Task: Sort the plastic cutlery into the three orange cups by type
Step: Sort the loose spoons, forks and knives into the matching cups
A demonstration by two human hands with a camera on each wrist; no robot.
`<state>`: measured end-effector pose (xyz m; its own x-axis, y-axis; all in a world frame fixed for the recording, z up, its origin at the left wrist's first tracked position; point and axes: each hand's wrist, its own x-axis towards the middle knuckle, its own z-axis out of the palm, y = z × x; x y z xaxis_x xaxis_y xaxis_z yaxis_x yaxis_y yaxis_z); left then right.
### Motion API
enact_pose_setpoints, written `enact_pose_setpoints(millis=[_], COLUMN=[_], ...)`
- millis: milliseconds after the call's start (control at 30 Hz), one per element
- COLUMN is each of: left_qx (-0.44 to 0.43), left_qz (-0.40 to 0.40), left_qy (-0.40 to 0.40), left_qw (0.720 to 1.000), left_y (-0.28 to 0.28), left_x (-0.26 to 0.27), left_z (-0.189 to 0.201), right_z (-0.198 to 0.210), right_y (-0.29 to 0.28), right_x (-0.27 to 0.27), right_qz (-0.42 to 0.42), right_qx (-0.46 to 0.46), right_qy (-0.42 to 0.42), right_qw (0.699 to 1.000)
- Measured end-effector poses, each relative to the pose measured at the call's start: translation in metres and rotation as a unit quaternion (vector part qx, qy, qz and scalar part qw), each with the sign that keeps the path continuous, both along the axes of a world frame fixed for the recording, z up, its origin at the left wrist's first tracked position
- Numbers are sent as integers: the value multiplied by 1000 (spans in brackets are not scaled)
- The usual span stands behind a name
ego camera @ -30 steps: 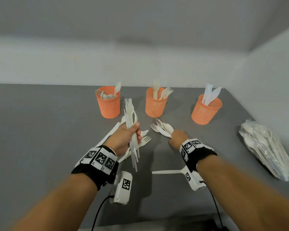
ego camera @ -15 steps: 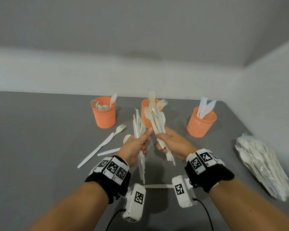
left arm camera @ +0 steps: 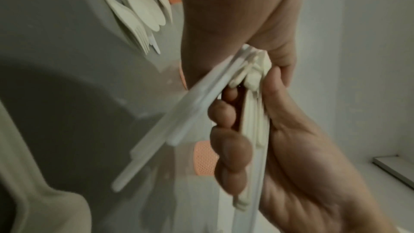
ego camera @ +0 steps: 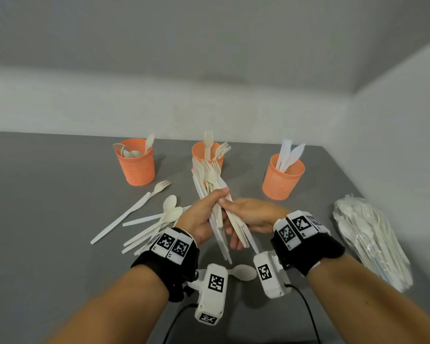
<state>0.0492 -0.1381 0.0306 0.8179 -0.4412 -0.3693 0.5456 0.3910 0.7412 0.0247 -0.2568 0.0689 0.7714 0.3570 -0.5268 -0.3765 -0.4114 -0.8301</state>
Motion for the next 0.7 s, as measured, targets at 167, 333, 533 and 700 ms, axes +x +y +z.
enact_pose_setpoints(millis=[167, 333, 533, 700], left_qx=[-2, -31, -50, -39], left_qz=[65, 103, 151, 144], left_qy=[-4, -10, 11, 23], left_qw=[998, 994, 987, 989], left_y=[-20, -39, -47, -41], left_x=[5, 8, 13, 20], left_z=[-1, -1, 1, 1], right_z=[-10, -15, -16, -6], right_y=[-21, -36, -53, -45], right_x=[-2, -8, -9, -21], right_qz=[-73, -142, -135, -106], right_qx=[-1, -35, -211, -162], right_qy=[-107, -193, -319, -479], right_qw=[992, 970, 914, 857])
